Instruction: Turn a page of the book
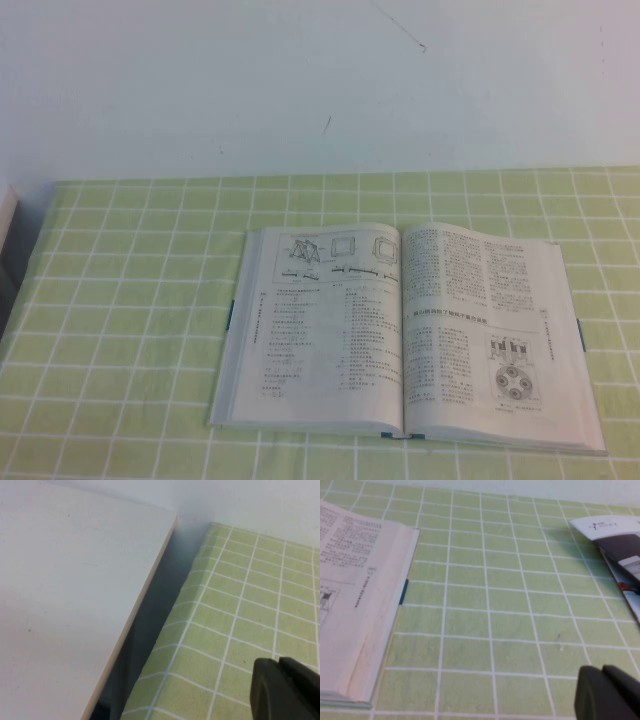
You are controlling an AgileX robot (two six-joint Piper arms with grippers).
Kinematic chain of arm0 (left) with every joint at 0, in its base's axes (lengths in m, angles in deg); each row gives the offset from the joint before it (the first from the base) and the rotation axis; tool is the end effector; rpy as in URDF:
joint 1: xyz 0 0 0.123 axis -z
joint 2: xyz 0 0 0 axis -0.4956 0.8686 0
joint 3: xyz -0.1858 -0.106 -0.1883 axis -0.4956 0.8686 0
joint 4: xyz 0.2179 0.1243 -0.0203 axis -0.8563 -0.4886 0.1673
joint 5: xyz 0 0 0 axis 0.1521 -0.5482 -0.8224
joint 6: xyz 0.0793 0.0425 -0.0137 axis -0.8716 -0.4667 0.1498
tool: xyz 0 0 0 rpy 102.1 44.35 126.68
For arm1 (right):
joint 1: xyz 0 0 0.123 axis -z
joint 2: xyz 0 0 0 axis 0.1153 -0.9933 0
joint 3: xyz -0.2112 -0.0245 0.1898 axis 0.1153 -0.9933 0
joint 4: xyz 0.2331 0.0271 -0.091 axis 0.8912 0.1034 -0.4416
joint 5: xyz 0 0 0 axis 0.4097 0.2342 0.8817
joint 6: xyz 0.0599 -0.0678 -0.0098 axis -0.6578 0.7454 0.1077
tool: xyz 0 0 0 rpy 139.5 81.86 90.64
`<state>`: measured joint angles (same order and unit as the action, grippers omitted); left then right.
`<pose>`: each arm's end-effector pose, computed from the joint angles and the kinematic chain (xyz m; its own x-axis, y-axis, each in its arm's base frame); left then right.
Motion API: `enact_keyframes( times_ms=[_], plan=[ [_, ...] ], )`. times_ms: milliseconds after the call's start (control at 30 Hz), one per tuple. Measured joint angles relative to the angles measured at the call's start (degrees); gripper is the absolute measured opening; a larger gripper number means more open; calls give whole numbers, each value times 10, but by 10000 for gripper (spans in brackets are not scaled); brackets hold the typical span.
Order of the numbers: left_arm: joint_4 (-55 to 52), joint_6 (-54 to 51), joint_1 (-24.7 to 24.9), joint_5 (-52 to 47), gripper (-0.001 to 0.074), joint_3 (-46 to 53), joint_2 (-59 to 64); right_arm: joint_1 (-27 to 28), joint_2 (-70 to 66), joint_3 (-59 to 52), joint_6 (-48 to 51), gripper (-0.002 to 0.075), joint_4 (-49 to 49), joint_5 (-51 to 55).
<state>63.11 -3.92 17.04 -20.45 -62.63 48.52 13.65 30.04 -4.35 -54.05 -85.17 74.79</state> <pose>0.0531 0.0085 0.1779 -0.1864 -0.2827 -0.9409 -0.2348 0.9428 -0.2367 0.0570 -0.0099 0.1709 -0.3432 -0.1094 -0.9329 0.1024 0.9829 -0.1530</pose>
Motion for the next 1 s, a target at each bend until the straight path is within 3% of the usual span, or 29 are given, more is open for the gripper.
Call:
enact_keyframes(
  times_ms=[1000],
  plan=[
    [0,0,0,0,-4,0,0,0,0,-1,-6,-3,16,-13]
  ],
)
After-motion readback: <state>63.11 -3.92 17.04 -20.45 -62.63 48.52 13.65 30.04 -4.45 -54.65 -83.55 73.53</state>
